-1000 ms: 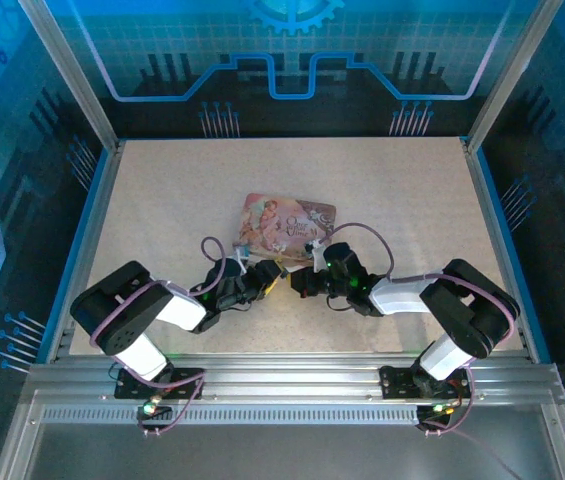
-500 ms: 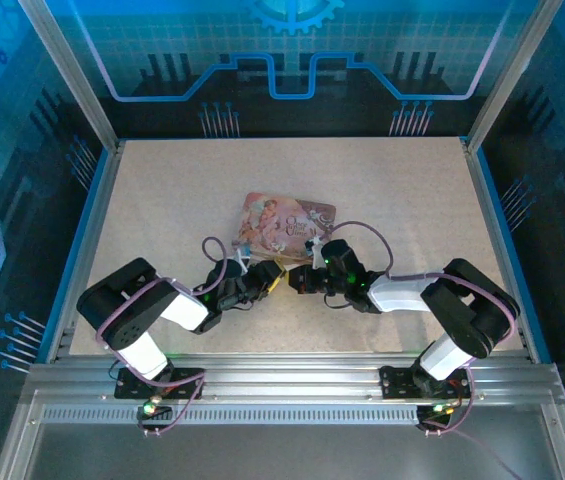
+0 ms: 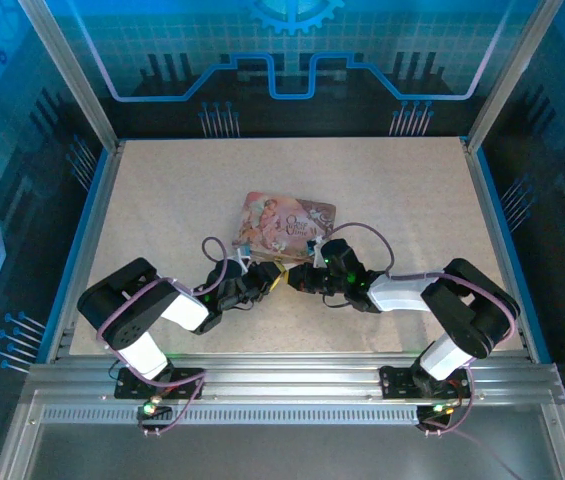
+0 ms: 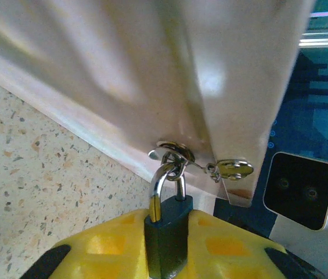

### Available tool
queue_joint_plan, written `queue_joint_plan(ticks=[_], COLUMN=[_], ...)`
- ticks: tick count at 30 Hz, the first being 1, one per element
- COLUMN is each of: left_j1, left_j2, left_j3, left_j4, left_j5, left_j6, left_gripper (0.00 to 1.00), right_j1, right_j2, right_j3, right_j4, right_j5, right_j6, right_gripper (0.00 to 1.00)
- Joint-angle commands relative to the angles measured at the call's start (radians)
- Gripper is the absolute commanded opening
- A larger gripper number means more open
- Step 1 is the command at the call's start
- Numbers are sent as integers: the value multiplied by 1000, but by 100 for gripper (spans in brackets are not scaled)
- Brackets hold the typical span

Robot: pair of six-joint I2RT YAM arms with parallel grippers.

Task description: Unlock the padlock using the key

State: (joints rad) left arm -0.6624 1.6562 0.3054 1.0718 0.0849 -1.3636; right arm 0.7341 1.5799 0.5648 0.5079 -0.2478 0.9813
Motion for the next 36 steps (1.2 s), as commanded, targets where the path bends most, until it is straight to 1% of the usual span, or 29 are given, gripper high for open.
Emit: queue_joint_plan(ticks=[1,8,10,16,23,29,34,36], left_j1=[-11,-14,-14,-14,-16,-18,-18,-18], left_j2=[2,-10,-12,-22,-34,-60,-89,-99], left_j3=[-4,-7,-8,-8,-11,-8,-11,-9], left_j4=[36,27,25,20,14,-7,-37,-49], left_j5=[-28,-37,-38,-42,-43,-43,-51,-51], left_j6=[-6,-2,-1,1,4,9,18,21], left_gripper=[16,10,9,8,7,6,7,7], right_j1=[16,10,8,-2,-38,-79,-82,-84], right_j2=[-16,-29,-42,-86,-142,-243,-362,-405], right_j3=[26,14,4,-15,-61,-72,-39,-33], right_j4=[50,41,36,-16,-42,-99,-221,-263], right_j5=[-68,-70,-64,-39,-46,-66,-21,8], right_j6=[14,2,1,-22,-54,-206,-413,-492], right_gripper=[7,14,18,24,32,42,53,60])
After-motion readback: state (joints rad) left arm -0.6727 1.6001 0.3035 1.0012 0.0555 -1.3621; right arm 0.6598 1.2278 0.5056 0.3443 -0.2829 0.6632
